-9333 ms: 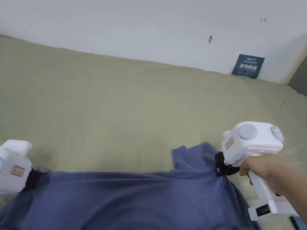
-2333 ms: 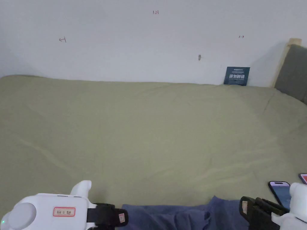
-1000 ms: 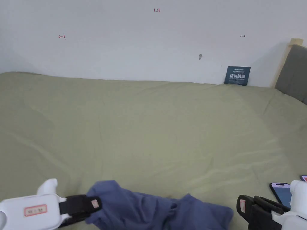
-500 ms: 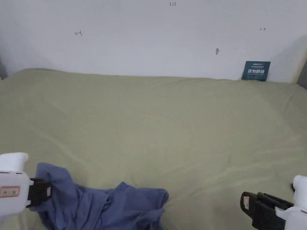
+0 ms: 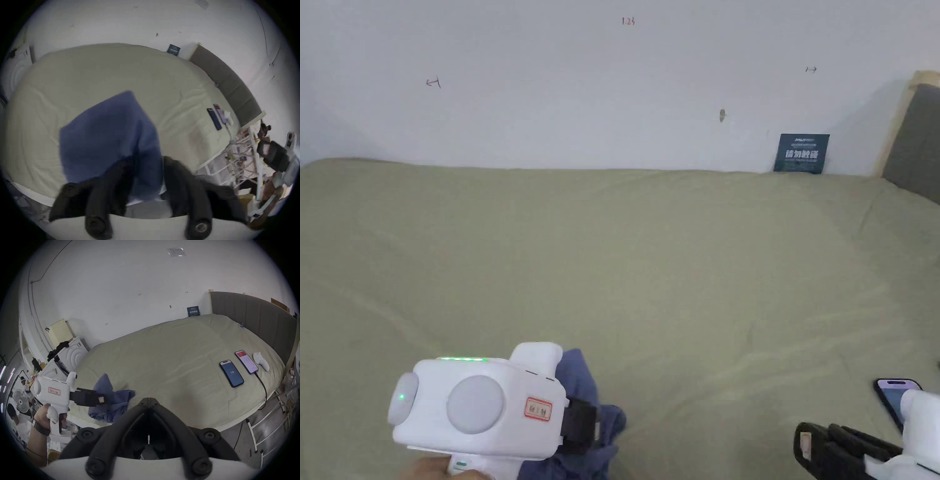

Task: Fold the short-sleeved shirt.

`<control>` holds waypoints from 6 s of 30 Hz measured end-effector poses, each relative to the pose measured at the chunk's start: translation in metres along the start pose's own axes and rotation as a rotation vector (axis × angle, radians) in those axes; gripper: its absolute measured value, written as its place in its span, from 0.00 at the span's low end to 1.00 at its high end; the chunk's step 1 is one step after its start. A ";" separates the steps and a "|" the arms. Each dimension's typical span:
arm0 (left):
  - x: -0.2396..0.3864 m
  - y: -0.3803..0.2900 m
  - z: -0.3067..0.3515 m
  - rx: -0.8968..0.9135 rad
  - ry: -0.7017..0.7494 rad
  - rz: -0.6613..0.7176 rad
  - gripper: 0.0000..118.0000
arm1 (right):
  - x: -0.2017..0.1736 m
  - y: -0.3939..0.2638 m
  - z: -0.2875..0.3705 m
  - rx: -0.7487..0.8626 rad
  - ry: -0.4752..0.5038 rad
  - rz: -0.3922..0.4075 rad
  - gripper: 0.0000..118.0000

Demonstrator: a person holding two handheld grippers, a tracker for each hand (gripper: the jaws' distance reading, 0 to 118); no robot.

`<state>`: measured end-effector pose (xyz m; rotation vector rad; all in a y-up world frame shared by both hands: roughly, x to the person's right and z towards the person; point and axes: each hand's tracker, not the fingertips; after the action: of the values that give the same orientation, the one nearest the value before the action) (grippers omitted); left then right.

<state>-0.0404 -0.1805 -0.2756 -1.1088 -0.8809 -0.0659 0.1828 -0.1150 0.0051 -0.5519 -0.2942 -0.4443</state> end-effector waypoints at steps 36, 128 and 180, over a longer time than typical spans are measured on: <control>-0.050 -0.057 0.055 0.286 -0.231 0.094 0.07 | -0.038 0.002 -0.053 -0.027 0.190 0.122 0.01; -0.064 0.003 0.222 0.664 0.349 -0.151 0.01 | -0.039 0.057 -0.040 0.232 0.170 0.238 0.01; 0.067 -0.078 0.131 0.832 0.487 -0.047 1.00 | -0.043 0.004 -0.012 0.454 -0.102 0.183 1.00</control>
<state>-0.1079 -0.0892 -0.1538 -0.2648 -0.4122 -0.0029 0.1499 -0.1046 -0.0231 -0.1551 -0.4245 -0.1616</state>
